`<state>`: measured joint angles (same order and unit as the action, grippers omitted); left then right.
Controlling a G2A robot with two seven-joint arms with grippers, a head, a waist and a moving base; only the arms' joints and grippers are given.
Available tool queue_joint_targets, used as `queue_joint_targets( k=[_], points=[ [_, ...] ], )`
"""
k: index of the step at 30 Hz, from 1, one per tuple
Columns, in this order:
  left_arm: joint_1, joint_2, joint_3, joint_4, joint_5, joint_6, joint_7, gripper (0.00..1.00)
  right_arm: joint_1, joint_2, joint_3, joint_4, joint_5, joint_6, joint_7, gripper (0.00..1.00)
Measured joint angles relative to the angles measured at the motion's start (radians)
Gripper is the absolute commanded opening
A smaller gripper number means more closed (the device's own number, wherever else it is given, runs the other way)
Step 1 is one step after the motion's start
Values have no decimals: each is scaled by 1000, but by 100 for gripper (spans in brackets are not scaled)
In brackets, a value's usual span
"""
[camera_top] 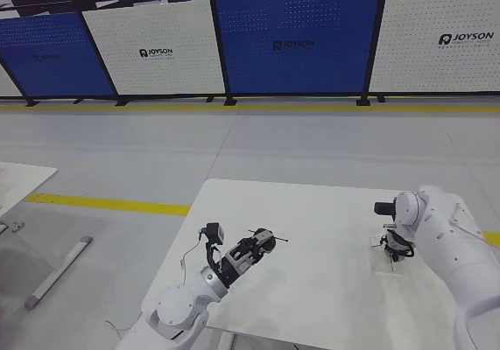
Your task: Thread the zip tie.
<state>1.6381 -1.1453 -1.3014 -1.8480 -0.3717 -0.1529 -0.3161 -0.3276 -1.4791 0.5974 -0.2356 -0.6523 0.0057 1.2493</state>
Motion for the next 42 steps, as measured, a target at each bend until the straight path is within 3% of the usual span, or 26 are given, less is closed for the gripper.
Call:
queue_joint_targets(
  k=[17,22,26,33,37,42],
  points=[
    [0,0,0,0,0,0,0,0,10,-16,8,36,-12,-17,-4,3],
    [0,0,0,0,0,0,0,0,11,-18,11,42,-16,-21,-5,16],
    [0,0,0,0,0,0,0,0,12,-20,14,46,-19,-25,-4,20],
    [0,0,0,0,0,0,0,0,14,-20,20,51,-22,-31,-8,15],
    [0,0,0,0,0,0,0,0,13,-22,21,49,-27,-26,-6,0],
    [0,0,0,0,0,0,0,0,13,-24,23,48,-31,-24,-3,0]
  ],
)
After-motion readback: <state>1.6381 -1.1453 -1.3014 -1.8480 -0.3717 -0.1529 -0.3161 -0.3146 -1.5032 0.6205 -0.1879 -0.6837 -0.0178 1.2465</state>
